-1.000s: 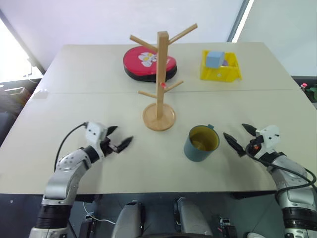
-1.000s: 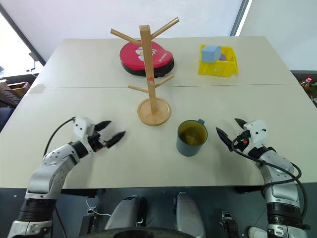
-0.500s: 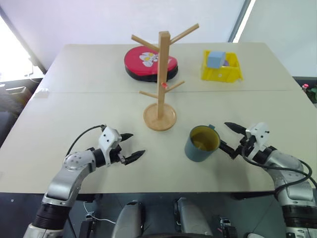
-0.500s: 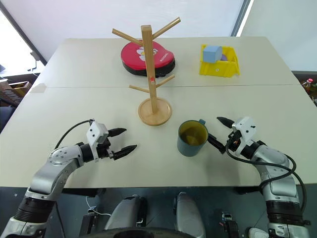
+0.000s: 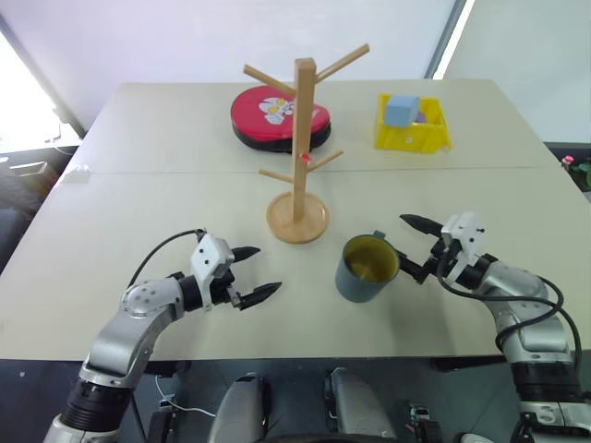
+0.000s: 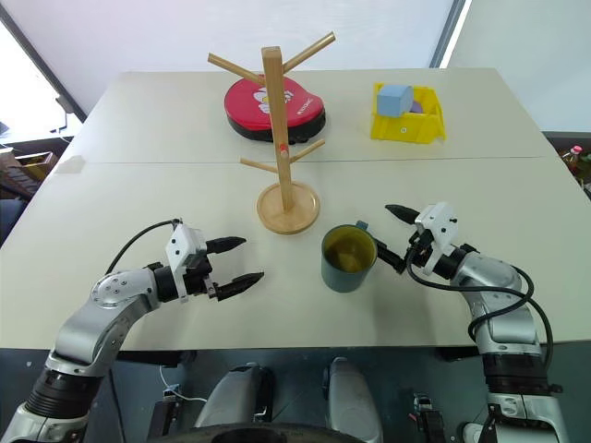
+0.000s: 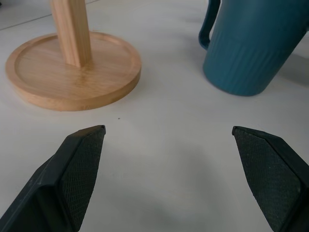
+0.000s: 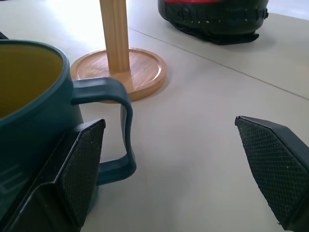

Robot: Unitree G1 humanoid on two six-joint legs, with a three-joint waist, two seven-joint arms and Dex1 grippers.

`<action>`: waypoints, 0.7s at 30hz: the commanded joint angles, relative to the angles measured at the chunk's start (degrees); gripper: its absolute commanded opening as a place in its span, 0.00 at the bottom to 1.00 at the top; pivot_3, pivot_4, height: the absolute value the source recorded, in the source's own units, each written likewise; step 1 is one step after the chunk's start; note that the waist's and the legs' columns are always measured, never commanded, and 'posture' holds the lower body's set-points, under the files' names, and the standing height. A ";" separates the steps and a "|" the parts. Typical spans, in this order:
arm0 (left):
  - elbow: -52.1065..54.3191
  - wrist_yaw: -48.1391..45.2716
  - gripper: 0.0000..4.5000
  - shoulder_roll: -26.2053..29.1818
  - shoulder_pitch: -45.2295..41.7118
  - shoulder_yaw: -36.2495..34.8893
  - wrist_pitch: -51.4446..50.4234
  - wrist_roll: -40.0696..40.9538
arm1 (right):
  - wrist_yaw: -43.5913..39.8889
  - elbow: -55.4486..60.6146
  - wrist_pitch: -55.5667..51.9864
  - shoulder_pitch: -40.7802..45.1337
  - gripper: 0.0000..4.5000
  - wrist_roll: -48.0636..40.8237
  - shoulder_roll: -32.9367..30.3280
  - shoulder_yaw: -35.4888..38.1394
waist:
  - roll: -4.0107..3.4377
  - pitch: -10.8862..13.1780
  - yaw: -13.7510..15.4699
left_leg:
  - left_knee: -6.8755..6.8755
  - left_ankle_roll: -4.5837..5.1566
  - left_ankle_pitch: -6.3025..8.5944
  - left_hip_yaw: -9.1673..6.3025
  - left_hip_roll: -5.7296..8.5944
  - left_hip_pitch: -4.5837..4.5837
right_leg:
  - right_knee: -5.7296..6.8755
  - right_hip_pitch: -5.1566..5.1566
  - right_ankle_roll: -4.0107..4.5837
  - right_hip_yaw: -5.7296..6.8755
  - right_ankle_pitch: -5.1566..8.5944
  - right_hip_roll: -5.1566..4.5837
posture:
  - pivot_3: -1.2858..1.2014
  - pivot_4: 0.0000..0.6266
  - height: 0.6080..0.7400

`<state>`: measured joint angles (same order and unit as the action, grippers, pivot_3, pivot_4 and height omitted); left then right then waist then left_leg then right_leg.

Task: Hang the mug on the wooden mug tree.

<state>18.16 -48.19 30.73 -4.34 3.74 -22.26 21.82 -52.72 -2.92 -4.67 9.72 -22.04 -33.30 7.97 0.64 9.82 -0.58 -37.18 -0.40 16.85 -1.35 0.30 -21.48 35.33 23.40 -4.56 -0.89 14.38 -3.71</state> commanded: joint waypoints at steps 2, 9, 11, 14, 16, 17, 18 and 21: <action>2.53 0.36 1.00 -0.15 -0.77 0.15 -0.47 0.86 | -1.42 -0.69 0.38 1.30 1.00 0.15 -0.51 -0.46 | 0.00 0.00 0.00 | 0.00 0.00 0.00 0.00 0.00 0.01 | 0.01 0.00 -0.06 0.00 -0.03 0.02 | 0.52 0.24 0.96; 2.65 -0.06 1.00 0.08 -0.82 0.00 -0.75 1.11 | -4.35 -3.45 0.71 3.00 1.00 -0.12 0.03 -1.67 | 0.00 0.00 -0.01 | -0.05 0.00 0.00 0.00 0.01 0.02 | 0.04 -0.03 -0.09 0.00 -0.05 0.06 | 0.52 0.24 0.96; 2.67 -0.17 1.00 0.12 -0.89 0.06 -0.80 1.09 | -5.75 -4.52 0.97 3.59 1.00 0.06 0.03 -2.39 | 0.00 0.00 -0.03 | -0.06 0.00 -0.01 0.00 0.01 0.03 | 0.05 -0.04 -0.09 0.00 -0.05 0.07 | 0.52 0.24 0.96; 2.78 -0.25 1.00 0.21 -0.76 -0.15 -0.87 1.12 | -7.27 -6.57 1.63 4.92 1.00 0.39 0.24 -3.18 | 0.00 0.00 -0.05 | -0.07 0.01 -0.01 0.00 0.01 0.04 | 0.07 -0.04 -0.10 0.00 -0.06 0.09 | 0.52 0.24 0.96; 2.91 -0.19 1.00 0.23 -0.55 -0.29 -0.95 1.18 | -7.90 -7.89 1.69 5.99 1.00 0.22 0.61 -3.40 | 0.00 0.00 -0.05 | -0.08 0.01 -0.01 0.01 0.01 0.04 | 0.08 -0.04 -0.11 0.00 -0.06 0.10 | 0.52 0.24 0.96; 3.03 -0.13 1.00 0.25 -0.37 -0.32 -0.96 1.16 | -8.38 -8.67 1.93 6.53 1.00 0.37 0.75 -3.65 | 0.00 0.00 -0.05 | -0.09 0.00 -0.01 0.01 0.01 0.04 | 0.09 -0.04 -0.11 0.00 -0.06 0.10 | 0.52 0.24 0.96; 3.15 -0.06 1.00 0.25 -0.22 -0.35 -0.98 1.16 | -8.70 -9.46 2.23 7.06 1.00 0.56 0.93 -3.83 | 0.00 0.00 -0.04 | -0.10 0.00 -0.01 0.00 0.01 0.05 | 0.10 -0.04 -0.11 0.00 -0.06 0.11 | 0.52 0.24 0.96; 3.32 0.08 1.00 0.22 -0.04 -0.39 -1.06 1.16 | -9.26 -10.83 2.82 7.91 1.00 0.71 1.25 -4.03 | 0.00 0.00 -0.05 | -0.11 0.00 -0.01 0.01 0.01 0.05 | 0.11 -0.05 -0.12 0.00 -0.07 0.11 | 0.52 0.24 0.96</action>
<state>19.04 -48.26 30.78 -4.63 3.72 -23.36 21.99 -61.25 -13.84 -2.96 16.83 -20.97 -32.42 3.51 0.64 9.82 -0.62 -37.29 -0.40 16.84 -1.34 0.31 -21.42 35.44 23.35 -4.68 -0.88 14.31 -3.59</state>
